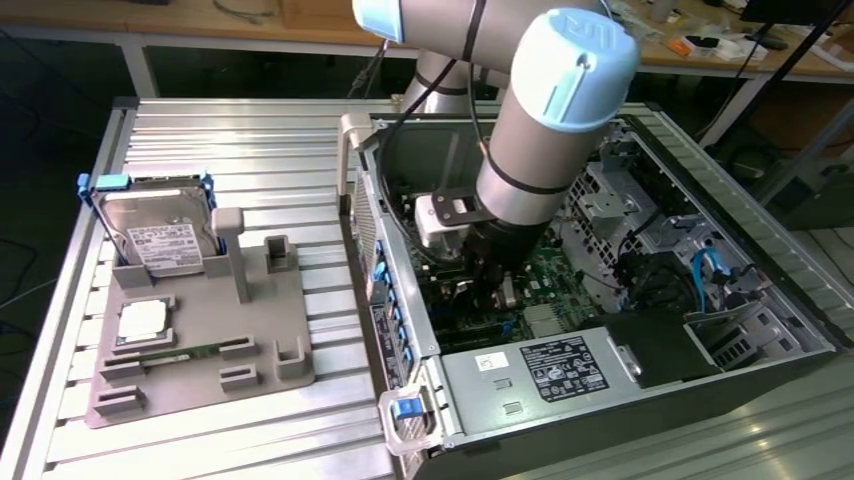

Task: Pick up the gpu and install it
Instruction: 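Insert the gpu into the slot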

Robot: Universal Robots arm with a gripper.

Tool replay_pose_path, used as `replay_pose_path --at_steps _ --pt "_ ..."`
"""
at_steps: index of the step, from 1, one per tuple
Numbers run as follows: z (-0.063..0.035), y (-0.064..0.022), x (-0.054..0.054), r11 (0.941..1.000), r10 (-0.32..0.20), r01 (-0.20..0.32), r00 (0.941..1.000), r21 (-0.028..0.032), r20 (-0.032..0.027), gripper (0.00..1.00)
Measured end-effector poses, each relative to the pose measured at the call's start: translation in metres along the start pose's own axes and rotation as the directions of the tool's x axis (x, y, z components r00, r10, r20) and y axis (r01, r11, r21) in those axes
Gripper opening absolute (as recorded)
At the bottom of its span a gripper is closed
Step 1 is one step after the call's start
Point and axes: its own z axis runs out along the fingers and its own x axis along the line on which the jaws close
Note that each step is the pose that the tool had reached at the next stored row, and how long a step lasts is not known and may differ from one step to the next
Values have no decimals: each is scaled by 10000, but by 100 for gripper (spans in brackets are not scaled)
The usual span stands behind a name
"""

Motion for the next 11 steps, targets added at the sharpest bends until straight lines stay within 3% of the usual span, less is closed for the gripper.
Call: replay_pose_path --at_steps 4,11 --pt "-41 -2 -1 10000 -4 4 10000 11 -8 33" --pt "-209 -10 -11 10000 -6 6 10000 96 -7 33"
